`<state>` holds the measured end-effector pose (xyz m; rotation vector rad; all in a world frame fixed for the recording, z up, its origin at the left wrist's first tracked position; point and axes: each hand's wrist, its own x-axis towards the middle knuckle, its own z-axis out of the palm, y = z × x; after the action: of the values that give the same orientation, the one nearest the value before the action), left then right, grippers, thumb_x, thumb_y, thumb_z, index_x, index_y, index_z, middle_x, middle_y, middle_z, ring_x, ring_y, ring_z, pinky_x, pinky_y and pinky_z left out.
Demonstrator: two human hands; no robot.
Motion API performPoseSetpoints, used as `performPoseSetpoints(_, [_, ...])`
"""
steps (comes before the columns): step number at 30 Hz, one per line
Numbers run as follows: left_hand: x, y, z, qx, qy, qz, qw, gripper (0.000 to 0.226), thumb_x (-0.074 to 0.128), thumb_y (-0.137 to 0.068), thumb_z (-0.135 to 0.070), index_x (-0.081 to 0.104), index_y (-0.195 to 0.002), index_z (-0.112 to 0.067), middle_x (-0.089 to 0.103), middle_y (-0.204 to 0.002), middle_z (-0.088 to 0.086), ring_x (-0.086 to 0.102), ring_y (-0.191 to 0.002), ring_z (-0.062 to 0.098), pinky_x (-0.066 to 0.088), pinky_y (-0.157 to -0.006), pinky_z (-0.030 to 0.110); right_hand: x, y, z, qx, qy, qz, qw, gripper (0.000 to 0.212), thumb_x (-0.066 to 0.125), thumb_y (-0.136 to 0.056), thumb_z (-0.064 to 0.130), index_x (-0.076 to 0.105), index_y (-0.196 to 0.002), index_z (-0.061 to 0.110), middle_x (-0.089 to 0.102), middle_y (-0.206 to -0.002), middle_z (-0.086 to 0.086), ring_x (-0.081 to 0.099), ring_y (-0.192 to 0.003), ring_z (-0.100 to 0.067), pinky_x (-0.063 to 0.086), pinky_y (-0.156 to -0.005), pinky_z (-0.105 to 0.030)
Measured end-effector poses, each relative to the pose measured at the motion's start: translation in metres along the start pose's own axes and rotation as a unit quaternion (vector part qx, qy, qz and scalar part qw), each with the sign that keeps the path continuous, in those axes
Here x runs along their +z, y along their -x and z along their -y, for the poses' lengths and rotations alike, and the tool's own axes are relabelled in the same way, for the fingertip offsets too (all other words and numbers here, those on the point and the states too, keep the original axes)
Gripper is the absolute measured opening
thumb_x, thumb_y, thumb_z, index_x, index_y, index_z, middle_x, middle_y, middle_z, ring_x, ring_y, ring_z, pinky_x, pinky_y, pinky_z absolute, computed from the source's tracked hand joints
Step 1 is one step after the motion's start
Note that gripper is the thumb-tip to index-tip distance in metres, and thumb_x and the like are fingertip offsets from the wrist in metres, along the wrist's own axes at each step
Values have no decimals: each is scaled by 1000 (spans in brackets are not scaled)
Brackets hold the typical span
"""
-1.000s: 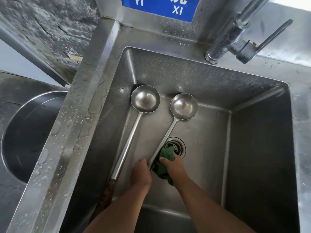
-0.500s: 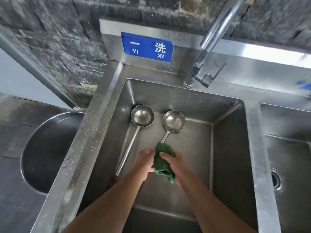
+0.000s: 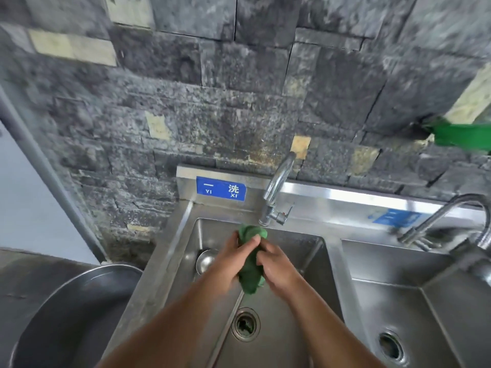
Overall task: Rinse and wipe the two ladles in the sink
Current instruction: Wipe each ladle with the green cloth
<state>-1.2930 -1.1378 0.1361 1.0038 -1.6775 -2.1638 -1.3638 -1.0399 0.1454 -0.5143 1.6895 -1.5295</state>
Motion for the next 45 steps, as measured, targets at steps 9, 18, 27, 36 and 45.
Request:
performPoseSetpoints(9, [20, 14, 4, -8, -82, -57, 995, 24, 59, -85, -42, 55, -95, -20, 66, -104, 19, 67, -100, 36, 56, -88, 55, -53, 32, -8, 31, 138, 114, 983, 51, 75, -73, 7, 60, -121, 3, 69, -99, -10, 67, -87, -19, 55, -73, -30])
performPoseSetpoints(18, [114, 3, 27, 41, -417, -71, 905, 36, 56, -95, -44, 51, -103, -9, 61, -99, 11, 59, -92, 27, 44, -76, 35, -165, 48, -27, 52, 411, 6, 910, 29, 80, -78, 31, 72, -103, 20, 73, -87, 0, 71, -75, -15, 50, -55, -20])
performPoseSetpoints(27, [186, -2, 62, -95, -93, 68, 989, 33, 66, -92, -35, 59, -124, -33, 58, -121, -4, 62, -107, 23, 58, -83, 49, -277, 69, -63, 58, 319, 0, 946, 25, 79, -80, 28, 57, -73, 17, 53, -67, 7, 46, -58, -5, 36, -51, -16])
performPoseSetpoints(36, [210, -29, 108, -178, -82, 244, 950, 13, 62, -90, 2, 62, -98, -8, 62, -100, 13, 67, -91, 25, 57, -77, 37, -351, 71, -107, 109, 211, -11, 971, 24, 81, -74, 28, 60, -75, 17, 59, -63, 4, 54, -61, -12, 42, -60, -27])
performPoseSetpoints(45, [210, -51, 186, -343, 31, -68, 936, 24, 50, -91, -5, 62, -110, 5, 68, -109, 27, 68, -95, 38, 58, -71, 48, -380, 62, -183, 173, 309, -100, 930, 15, 79, -76, 25, 66, -82, 20, 63, -69, 3, 57, -64, -13, 42, -58, -27])
